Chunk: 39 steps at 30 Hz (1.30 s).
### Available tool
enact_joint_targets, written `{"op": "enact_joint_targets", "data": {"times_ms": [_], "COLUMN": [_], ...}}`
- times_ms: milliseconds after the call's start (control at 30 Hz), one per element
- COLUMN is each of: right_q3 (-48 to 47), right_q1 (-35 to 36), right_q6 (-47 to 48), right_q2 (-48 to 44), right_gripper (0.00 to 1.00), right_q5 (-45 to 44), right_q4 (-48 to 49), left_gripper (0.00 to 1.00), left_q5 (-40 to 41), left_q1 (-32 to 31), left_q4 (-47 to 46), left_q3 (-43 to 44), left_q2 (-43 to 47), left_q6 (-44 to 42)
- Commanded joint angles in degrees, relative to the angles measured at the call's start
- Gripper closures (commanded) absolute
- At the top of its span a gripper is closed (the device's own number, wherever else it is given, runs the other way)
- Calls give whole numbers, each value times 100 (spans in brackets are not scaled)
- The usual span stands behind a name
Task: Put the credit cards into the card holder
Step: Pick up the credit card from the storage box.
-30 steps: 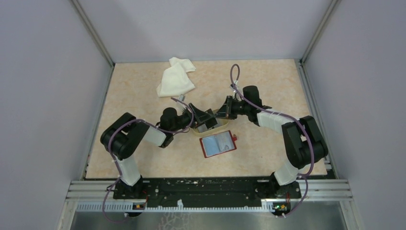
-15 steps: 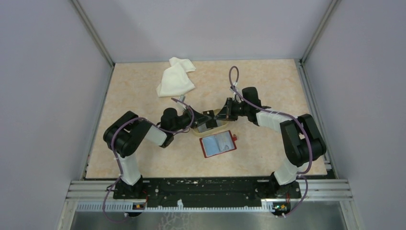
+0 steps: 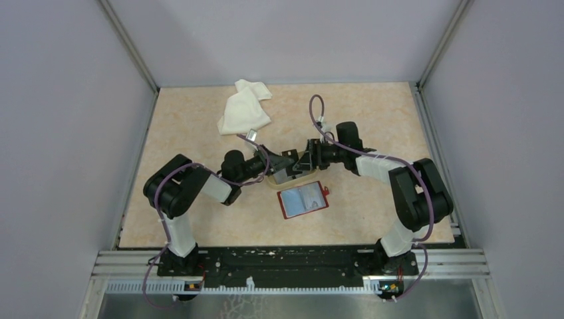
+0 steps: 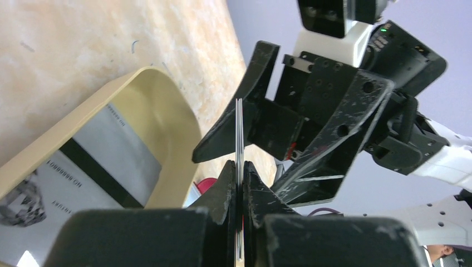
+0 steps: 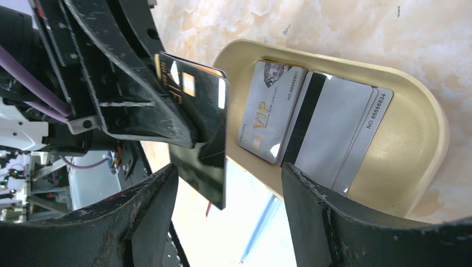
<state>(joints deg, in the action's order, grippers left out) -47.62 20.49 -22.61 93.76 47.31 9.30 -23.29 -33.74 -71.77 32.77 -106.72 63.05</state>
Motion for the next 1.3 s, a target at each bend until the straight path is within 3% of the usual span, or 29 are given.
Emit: {"op": "enact_joint_targets", "data": {"times_ms": [0, 433, 633, 800, 933, 1267], "right_q3": [-119, -90, -116, -118, -72, 20], "right_q1": [112, 192, 190, 156, 34, -161], "right_q6": [555, 460, 417, 320, 119, -99], "right_q2": [-163, -339, -310, -288, -254, -160], "right_gripper": [32, 50, 81, 99, 100, 100], "right_q5": [141, -1, -30, -6, 250, 949], "right_q4": [-34, 98, 64, 57, 221, 622], "left_gripper": [100, 100, 99, 76, 63, 63], "left_q5": [-246, -351, -417, -389, -465, -893], "left_q1": [-15, -98, -147, -129, -77, 85], "left_q4": [-887, -936, -967, -945, -1007, -1551], "left_q3": [16, 199, 316, 232, 139, 29], "left_q2": [-74, -306, -411, -370, -358, -379], "left_q6": [45, 133, 158, 87, 62, 135]}}
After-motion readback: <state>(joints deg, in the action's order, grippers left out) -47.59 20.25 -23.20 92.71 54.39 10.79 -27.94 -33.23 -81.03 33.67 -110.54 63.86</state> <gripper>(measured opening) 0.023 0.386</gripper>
